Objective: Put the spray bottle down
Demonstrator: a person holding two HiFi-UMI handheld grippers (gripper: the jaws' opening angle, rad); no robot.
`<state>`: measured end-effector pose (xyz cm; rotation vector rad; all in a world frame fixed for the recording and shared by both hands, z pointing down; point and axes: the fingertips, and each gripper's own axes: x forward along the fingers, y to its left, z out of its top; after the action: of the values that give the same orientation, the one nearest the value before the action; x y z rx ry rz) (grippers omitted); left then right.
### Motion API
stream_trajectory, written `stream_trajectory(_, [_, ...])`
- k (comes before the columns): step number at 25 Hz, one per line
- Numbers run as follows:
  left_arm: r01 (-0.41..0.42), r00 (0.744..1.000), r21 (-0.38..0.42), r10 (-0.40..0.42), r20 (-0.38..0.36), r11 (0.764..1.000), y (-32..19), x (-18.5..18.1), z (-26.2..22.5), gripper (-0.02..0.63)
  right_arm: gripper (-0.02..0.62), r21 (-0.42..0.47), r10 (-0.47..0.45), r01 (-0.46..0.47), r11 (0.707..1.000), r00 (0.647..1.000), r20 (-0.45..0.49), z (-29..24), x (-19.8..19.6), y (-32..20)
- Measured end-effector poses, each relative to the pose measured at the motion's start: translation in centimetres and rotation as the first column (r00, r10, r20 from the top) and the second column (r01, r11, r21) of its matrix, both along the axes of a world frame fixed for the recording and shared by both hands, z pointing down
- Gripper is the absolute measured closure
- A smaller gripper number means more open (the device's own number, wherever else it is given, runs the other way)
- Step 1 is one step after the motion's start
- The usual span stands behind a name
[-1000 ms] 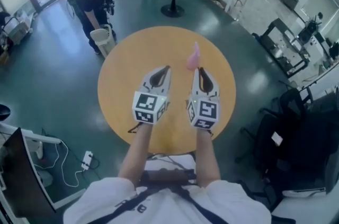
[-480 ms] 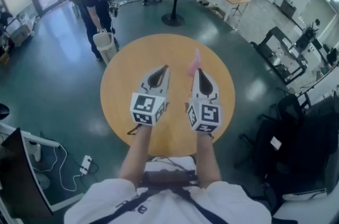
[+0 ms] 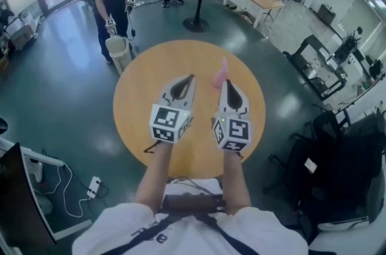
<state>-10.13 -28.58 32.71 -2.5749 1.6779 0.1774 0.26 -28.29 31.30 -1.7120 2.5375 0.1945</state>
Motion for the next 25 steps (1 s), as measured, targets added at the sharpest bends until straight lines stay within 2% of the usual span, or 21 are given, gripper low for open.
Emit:
stream_trajectory(10, [0.017,1.0,0.0,-0.017,-0.015,1.0,0.3,-0.9,-0.2,0.595,0.582,-0.04,0.015,-0.017,0.999,0.999,-0.05,0.9,-0.4,0.1])
stream_trajectory(25, [0.019,1.0,0.028,-0.019,-0.005,0.999,1.3,-1.1,-0.7,0.595,0.582,-0.01,0.005,-0.005,1.0,0.998,-0.065,0.5,-1.1,1.3])
